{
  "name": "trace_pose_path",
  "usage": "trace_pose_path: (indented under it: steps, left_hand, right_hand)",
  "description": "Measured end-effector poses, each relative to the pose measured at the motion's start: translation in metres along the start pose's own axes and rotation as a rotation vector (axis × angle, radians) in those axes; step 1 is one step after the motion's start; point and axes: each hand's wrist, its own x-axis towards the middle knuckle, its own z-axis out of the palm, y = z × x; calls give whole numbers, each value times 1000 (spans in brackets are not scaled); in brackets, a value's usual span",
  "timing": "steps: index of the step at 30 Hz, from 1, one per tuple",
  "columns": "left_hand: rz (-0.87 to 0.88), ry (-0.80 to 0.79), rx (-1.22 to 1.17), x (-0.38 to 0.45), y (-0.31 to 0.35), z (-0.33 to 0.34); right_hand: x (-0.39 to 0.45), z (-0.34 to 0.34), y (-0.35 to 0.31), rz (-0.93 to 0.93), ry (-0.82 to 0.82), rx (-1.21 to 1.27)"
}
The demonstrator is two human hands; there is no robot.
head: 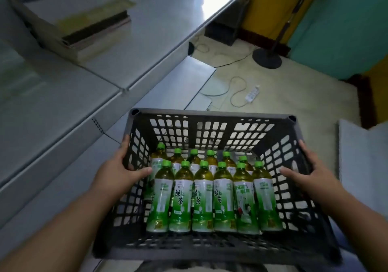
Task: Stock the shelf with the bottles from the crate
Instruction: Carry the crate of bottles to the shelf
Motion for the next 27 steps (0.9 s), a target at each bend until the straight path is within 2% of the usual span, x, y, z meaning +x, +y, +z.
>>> trace_pose_path:
  steps: [6,11,14,20,27]
  left_hand:
    - [-151,185,-59,9,3,29]
    - [-402,436,-184,-35,1,98]
    - [-467,594,-280,-64,3,136]
    - [-795,883,-381,-138,4,220]
    - [-1024,1172,-527,-211,-9,340]
  right_hand:
    - [145,18,-23,-112,-230,-96]
    - [249,53,-39,-303,-521,-244]
    - [290,79,-61,-397,-716,-304]
    - [296,149,-96,-593,-1013,-503]
    - [248,239,-86,-773,-1339,-665]
